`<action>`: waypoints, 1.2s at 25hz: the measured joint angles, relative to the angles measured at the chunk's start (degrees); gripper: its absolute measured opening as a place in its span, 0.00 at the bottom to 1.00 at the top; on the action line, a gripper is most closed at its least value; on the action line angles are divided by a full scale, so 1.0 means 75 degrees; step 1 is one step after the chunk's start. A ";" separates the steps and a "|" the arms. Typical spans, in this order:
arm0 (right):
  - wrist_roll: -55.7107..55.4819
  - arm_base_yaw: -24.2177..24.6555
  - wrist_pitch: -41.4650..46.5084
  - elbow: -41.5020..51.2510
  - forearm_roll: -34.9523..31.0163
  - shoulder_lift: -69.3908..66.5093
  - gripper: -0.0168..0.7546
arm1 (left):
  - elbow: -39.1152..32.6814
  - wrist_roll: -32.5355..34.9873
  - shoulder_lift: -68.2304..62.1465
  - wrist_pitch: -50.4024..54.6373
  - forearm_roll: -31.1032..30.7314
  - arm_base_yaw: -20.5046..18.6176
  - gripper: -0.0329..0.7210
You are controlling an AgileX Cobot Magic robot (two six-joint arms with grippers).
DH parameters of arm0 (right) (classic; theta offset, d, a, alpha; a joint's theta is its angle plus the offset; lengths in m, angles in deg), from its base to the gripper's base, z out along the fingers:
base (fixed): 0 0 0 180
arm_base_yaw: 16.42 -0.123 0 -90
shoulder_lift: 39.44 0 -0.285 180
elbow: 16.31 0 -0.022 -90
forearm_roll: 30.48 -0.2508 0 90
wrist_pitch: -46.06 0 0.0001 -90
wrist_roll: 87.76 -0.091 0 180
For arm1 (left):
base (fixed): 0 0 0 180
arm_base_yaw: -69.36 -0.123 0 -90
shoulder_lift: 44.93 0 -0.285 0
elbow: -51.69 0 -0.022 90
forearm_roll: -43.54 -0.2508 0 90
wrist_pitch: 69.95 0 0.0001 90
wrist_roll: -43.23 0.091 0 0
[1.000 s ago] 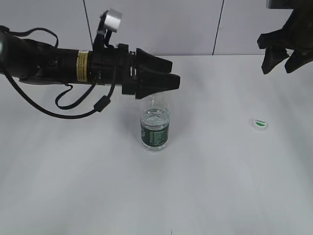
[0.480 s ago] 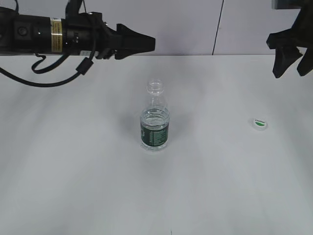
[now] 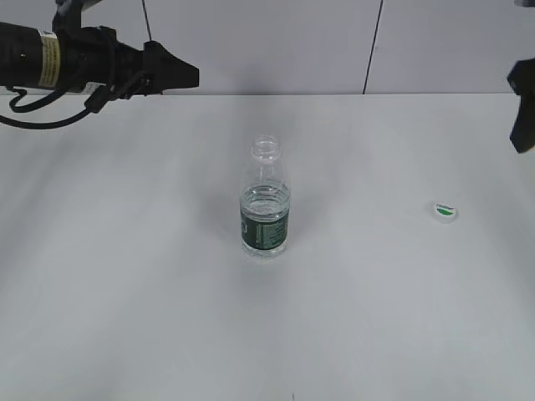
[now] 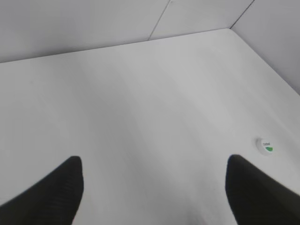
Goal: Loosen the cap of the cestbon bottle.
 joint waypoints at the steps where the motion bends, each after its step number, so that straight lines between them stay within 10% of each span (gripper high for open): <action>1: 0.0000 -0.0032 -0.0011 0.0323 -0.0006 0.0326 0.59 | 0.0000 -0.0123 0.0000 0.0009 -0.0035 -0.0051 0.79; 30: 0.0006 -0.0068 -0.1845 0.6353 0.0455 1.0501 0.59 | 0.0000 -0.0908 0.0220 -0.0323 -0.0430 -0.0291 0.79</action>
